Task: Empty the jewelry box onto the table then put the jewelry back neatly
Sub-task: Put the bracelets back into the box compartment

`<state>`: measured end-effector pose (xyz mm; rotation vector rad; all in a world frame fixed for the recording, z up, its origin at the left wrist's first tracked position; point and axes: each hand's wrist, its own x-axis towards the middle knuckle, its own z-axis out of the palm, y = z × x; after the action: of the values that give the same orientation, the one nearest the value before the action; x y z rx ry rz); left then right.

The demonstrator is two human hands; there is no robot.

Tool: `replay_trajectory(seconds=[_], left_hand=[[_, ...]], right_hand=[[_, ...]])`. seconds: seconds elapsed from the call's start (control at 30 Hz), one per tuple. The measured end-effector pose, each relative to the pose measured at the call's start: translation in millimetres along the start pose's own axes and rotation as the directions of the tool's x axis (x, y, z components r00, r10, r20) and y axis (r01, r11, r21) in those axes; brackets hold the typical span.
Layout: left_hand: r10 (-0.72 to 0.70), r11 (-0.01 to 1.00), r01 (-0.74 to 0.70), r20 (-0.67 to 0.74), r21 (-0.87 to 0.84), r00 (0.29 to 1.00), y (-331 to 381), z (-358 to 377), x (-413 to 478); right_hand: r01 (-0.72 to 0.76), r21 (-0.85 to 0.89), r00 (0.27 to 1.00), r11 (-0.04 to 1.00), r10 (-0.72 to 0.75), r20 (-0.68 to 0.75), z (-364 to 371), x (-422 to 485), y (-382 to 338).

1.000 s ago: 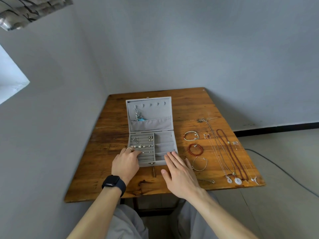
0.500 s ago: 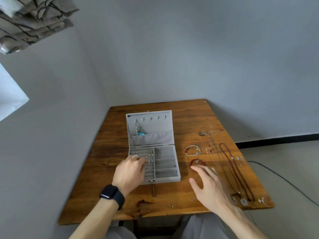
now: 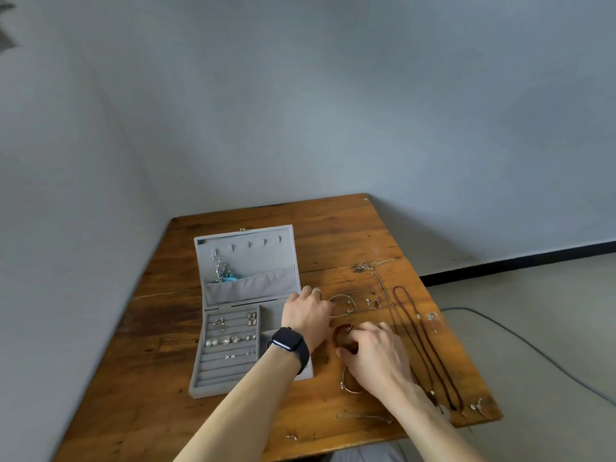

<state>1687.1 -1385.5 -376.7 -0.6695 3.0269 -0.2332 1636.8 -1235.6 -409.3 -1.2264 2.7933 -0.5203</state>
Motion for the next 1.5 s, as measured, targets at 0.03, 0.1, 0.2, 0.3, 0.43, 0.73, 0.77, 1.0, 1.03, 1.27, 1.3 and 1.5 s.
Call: replay_trajectory(seconds=[0.03,0.1,0.2,0.3,0.43,0.73,0.77,1.0,1.03,1.27,1.3,1.5], left_hand=[[-0.007,1.0,0.007,0.009,0.025,1.0,2,3,4],[-0.011,1.0,0.01,0.006,0.026,1.0,4,7,9],[0.0,0.998,-0.002,-0.041,-0.061,0.999,4,13,10],[-0.151,0.919,0.105,-0.094,-0.379,0.984,-1,10,6],[-0.391,0.682,0.23,-0.08,-0.694,0.917,-26,-2,-5],[-0.486,0.777,0.428,-0.007,-0.462,0.874,-80,0,-45],[-0.481,0.804,0.436,-0.012,-0.404,0.876,-80,0,-48],[-0.405,0.911,0.401,-0.027,-0.091,0.914,-71,-8,-43],[-0.391,0.918,0.389,-0.005,-0.07,0.921,-71,-7,-41],[-0.329,0.944,0.329,-0.004,0.0,0.944,-72,2,-35],[-0.321,0.947,0.321,-0.01,-0.001,0.947,-72,3,-35],[-0.272,0.955,0.252,-0.122,-0.159,0.954,-70,7,-30]], right_hand=[[0.004,0.006,1.0,1.0,-0.004,-0.002,0,1,0],[0.02,0.008,1.0,1.0,-0.02,-0.006,1,4,2],[0.027,0.014,0.999,1.0,-0.026,-0.029,4,2,5],[0.008,0.04,0.998,0.999,-0.005,-0.07,7,-2,5],[-0.005,0.08,0.994,0.997,0.013,-0.105,6,-4,4],[-0.019,0.131,0.989,0.991,0.038,-0.145,1,-10,-2],[-0.018,0.132,0.989,0.991,0.038,-0.144,1,-10,-2],[-0.018,0.103,0.989,0.995,0.032,-0.142,3,-13,-5],[-0.017,0.1,0.99,0.995,0.031,-0.141,3,-14,-5],[-0.004,0.076,0.991,0.997,0.014,-0.13,5,-18,-4],[-0.002,0.08,0.992,0.997,0.013,-0.129,5,-17,-4],[0.013,0.086,0.989,0.996,0.0,-0.147,1,-12,-4]])
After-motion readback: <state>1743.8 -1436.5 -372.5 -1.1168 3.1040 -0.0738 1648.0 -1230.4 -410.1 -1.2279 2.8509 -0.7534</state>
